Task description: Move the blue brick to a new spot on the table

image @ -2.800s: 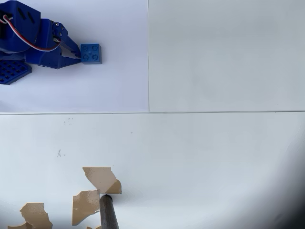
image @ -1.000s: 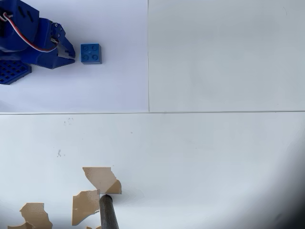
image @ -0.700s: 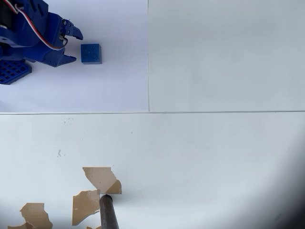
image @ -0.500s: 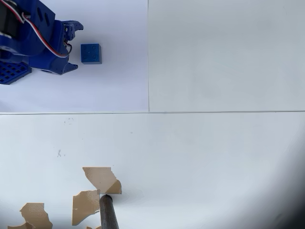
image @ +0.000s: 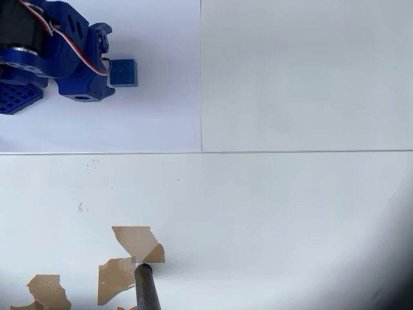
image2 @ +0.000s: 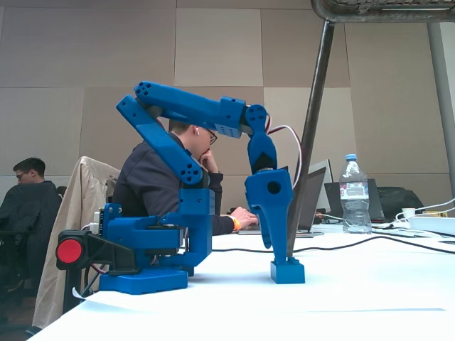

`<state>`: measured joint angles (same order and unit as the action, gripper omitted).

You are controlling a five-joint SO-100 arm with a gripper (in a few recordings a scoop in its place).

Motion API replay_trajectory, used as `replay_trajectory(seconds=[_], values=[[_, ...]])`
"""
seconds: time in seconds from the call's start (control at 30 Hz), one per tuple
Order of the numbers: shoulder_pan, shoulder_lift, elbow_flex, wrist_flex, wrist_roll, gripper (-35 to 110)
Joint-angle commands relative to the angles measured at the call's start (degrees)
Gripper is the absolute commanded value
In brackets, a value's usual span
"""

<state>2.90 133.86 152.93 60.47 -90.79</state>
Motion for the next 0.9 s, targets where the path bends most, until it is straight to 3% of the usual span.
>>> replay_trajectory(seconds=[0.0,0.33,0.53,0.87], values=[[-0.44,-2.55,-5.01,-2.64,0.97,40],[-3.25,-10.99,-5.71,-9.05,3.87,37],[-3.25,-14.41,-9.93,-9.05,6.68,13],[8.09,-20.04,-23.29,-2.99,9.14,5]])
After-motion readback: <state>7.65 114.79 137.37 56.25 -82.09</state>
